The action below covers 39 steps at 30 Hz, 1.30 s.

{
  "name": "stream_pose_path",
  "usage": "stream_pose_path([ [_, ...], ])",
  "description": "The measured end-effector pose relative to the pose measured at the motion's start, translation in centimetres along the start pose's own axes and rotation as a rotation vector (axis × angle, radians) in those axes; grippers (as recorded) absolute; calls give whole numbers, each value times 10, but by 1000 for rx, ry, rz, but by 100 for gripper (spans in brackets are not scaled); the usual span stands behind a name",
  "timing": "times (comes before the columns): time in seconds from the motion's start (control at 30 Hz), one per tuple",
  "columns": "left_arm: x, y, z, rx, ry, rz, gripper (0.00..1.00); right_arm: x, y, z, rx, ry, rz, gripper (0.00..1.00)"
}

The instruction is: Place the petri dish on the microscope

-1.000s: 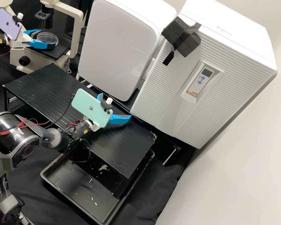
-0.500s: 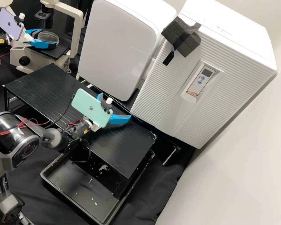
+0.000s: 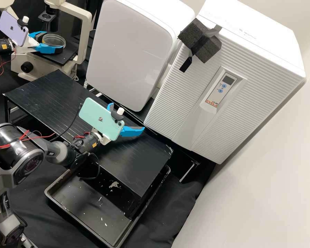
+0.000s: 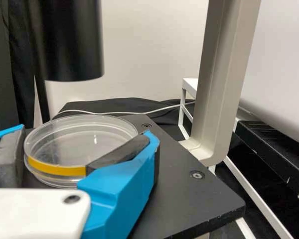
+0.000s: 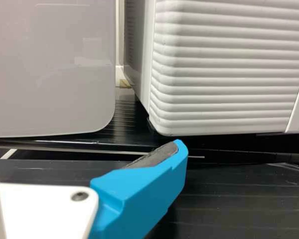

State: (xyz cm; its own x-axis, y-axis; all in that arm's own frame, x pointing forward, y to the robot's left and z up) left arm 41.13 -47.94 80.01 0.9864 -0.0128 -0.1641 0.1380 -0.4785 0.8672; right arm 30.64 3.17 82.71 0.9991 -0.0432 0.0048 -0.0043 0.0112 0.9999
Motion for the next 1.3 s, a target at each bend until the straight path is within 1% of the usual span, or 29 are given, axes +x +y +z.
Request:
stream_pose_path([
  [0.4,0,-2,1,0,-7,11,100,0,0,0,0,0,0,100],
  [0.5,-4,-3,0,-1,-7,7,100,0,0,0,0,0,0,100],
  [0.7,-22,1,0,-2,0,5,100,0,0,0,0,0,0,100],
  [0.83,-36,3,-2,-10,11,3,100,0,0,0,0,0,0,100],
  [0.87,-40,2,-2,-10,13,-4,100,0,0,0,0,0,0,100],
  [0.97,-55,2,-3,-16,20,-9,100,0,0,0,0,0,0,100],
  [1.0,-63,0,-3,-16,23,-18,100,0,0,0,0,0,0,100],
  [1.03,-69,2,-2,-16,20,-9,100,0,0,0,0,0,0,100],
  [1.1,-85,2,-1,-17,16,-2,100,0,0,0,0,0,0,100],
  [1.2,-107,8,3,0,-2,49,100,0,0,0,0,0,0,100],
  [1.23,-111,8,3,4,-5,56,100,0,0,0,0,0,0,100],
  [1.3,-127,10,6,27,-11,101,100,0,0,0,0,0,0,100],
])
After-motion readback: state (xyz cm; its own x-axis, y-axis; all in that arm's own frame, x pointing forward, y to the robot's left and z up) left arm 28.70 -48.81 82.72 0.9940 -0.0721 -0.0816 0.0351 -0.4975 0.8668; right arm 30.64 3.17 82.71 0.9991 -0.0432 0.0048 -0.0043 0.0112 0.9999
